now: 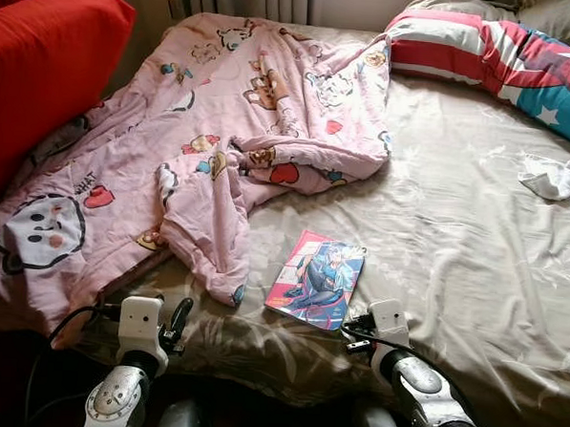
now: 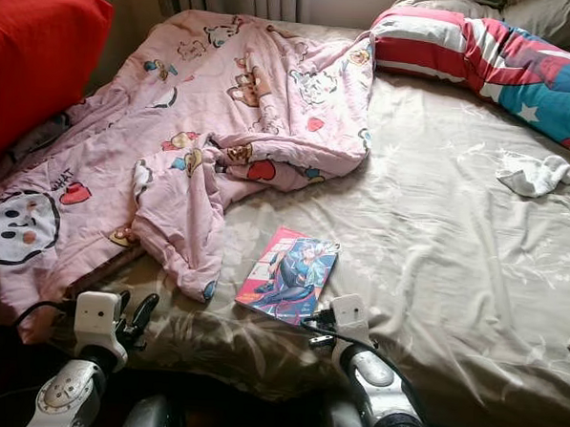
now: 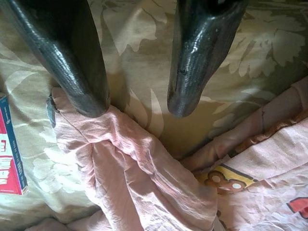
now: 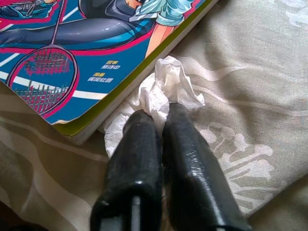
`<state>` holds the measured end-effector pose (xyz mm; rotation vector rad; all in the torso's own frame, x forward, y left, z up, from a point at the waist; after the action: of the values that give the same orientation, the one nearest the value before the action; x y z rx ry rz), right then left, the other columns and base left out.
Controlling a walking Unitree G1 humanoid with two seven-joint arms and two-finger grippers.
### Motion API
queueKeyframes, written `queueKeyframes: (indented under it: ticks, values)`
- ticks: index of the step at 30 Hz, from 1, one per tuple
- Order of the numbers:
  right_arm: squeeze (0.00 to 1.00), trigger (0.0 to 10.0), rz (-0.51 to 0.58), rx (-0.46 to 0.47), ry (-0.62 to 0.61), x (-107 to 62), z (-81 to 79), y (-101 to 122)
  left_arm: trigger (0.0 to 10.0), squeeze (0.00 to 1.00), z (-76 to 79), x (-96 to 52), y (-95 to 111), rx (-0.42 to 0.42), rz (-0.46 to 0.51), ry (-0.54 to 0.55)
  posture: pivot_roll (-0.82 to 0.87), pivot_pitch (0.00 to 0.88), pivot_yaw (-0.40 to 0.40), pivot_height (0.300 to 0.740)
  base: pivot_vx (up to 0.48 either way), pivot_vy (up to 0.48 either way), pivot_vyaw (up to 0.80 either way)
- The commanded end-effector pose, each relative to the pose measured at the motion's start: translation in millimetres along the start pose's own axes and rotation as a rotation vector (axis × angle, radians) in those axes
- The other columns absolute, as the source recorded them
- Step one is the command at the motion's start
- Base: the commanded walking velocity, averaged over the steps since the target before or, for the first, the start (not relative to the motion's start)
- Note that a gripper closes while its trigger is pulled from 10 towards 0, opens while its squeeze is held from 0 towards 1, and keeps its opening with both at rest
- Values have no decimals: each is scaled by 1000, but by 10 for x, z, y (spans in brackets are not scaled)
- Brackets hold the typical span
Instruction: Clean up the room
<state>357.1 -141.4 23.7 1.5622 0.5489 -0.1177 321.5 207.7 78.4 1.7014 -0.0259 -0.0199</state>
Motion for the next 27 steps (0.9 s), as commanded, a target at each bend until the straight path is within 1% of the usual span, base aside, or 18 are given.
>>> queueKeyframes:
  ticks: [1, 9, 12, 15, 18, 21, 23, 25, 26, 27]
  values:
    - [0, 0, -9, 17, -4, -17, -24, -84, 10000, 0, -28, -37, -103, 4, -41, 7, 54, 218, -3, 554, 0, 0, 0]
    - [0, 0, -2, 44, -32, -43, 1, -140, 10000, 0, 4, -13, -104, -1, -40, 0, 41, 187, -10, 554, 0, 0, 0]
    - [0, 0, 3, 41, -63, -53, 35, -148, 10000, 0, 18, -10, -110, -4, -40, -1, 41, 179, -14, 554, 0, 0, 0]
    - [0, 0, 51, 68, -107, -64, 85, -94, 10000, 0, 28, -9, -118, -7, -40, -1, 41, 167, -20, 554, 0, 0, 0]
    - [0, 0, 94, 73, -131, -76, 113, -43, 10000, 0, 28, -10, -123, -9, -40, 1, 40, 161, -23, 554, 0, 0, 0]
    - [0, 0, 196, 78, -165, -105, 167, 108, 10000, 0, 29, -15, -133, -10, -40, 3, 40, 151, -27, 554, 0, 0, 0]
    - [0, 0, 324, 96, -192, -151, 199, 309, 10000, 0, 16, -23, -139, -10, -40, 7, 33, 142, -33, 554, 0, 0, 0]
    - [0, 0, 420, 104, -198, -208, 194, 449, 10000, 0, 4, -29, -147, -10, -42, 10, 33, 142, -33, 554, 0, 0, 0]
    - [0, 0, 497, 119, -197, -288, 159, 528, 10000, 0, -5, -42, -162, -11, -44, 14, 25, 130, -39, 554, 0, 0, 0]
    - [0, 2235, 518, 124, -202, -326, 148, 540, 10000, 0, -7, -46, -166, -11, -45, 16, 25, 130, -39, 554, 0, 0, 0]
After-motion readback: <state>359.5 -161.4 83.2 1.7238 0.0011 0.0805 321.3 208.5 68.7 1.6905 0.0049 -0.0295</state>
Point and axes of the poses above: a point about 5 cm out from each wrist's last joint towards the gripper, its own x axis pointing out of the wrist towards the gripper, its own y axis along the axis of the wrist's last joint, z = x × y, the point moved 3 cm from there along x, pointing out of the wrist towards the gripper, and after that the axes turned 5 degrees about x, right-handed, at the moved point
